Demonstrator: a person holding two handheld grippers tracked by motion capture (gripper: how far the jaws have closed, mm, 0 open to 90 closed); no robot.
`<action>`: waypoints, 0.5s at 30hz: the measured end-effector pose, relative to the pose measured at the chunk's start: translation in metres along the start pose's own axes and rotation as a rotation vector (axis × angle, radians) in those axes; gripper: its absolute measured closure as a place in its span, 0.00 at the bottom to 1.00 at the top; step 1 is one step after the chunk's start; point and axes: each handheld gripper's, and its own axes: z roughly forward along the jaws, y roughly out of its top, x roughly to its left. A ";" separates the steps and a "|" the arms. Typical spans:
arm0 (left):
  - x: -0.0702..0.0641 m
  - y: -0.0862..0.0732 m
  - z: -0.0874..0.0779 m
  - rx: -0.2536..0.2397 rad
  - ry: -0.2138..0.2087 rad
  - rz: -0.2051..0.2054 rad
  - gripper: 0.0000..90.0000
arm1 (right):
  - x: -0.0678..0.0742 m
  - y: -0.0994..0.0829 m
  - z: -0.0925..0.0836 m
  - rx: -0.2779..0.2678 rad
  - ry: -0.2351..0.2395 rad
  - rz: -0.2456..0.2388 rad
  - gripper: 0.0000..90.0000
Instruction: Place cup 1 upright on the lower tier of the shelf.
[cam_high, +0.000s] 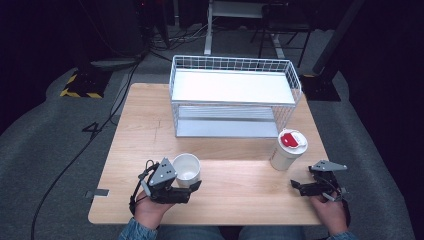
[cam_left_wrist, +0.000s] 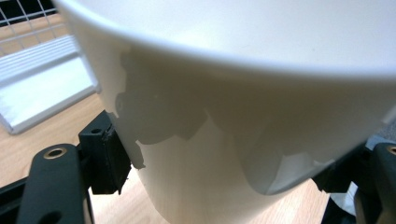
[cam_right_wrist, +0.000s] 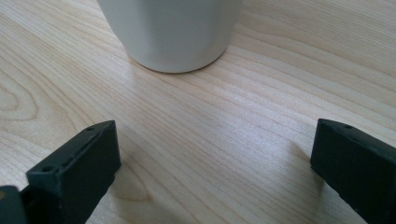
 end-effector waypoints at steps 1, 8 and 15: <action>0.002 0.005 0.002 0.001 -0.006 0.005 0.25 | 0.000 0.000 0.000 0.000 0.000 0.000 0.02; 0.010 0.018 0.010 0.009 -0.021 0.007 0.25 | 0.000 0.000 0.000 0.000 0.000 0.000 0.02; 0.021 0.027 0.021 -0.005 -0.036 0.008 0.25 | 0.000 0.000 0.000 0.000 0.000 0.000 0.02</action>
